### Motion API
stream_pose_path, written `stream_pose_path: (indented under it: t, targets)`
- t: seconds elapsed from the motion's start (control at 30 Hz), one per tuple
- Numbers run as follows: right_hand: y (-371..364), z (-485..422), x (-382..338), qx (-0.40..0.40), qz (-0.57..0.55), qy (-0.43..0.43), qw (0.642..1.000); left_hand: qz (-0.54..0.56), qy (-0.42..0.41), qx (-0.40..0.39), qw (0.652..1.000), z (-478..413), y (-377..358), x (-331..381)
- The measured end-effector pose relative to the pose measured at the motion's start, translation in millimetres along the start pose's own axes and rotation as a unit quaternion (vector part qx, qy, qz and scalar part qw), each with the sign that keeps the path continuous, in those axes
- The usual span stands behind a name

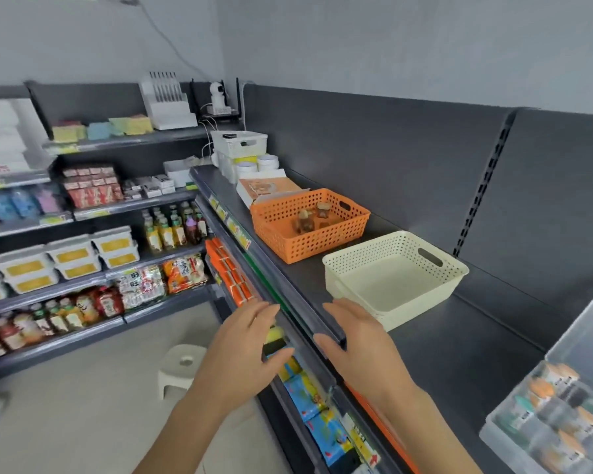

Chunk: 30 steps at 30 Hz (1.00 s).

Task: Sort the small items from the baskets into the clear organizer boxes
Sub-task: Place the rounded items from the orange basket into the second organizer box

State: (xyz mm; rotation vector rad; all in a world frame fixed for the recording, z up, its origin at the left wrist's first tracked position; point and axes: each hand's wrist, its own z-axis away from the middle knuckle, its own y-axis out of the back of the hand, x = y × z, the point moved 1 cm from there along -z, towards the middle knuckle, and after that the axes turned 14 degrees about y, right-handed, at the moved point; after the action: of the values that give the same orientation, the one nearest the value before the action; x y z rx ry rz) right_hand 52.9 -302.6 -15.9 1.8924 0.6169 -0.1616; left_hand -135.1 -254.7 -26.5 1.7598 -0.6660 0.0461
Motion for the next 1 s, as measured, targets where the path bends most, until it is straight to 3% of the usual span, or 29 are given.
stream_pose_path:
  t: [0.17, 0.37, 0.7, 1.0]
  targets:
    - [-34, -54, 17, -0.028, -0.002, 0.013, 1.000, -0.050, 0.013, -0.030, 0.998, -39, -12, -27]
    - [-55, -122, 32, -0.004, 0.015, 0.009, 1.000, -0.013, 0.023, -0.049, 0.998, -109, -19, -64]
    - [-85, -225, 49, 0.047, 0.050, -0.098, 0.993, 0.029, -0.100, -0.061, 0.993, -247, -31, -128]
    - [-95, -276, 65, 0.077, 0.086, -0.196, 0.974, 0.088, -0.157, -0.101, 0.978, -326, -39, -152]
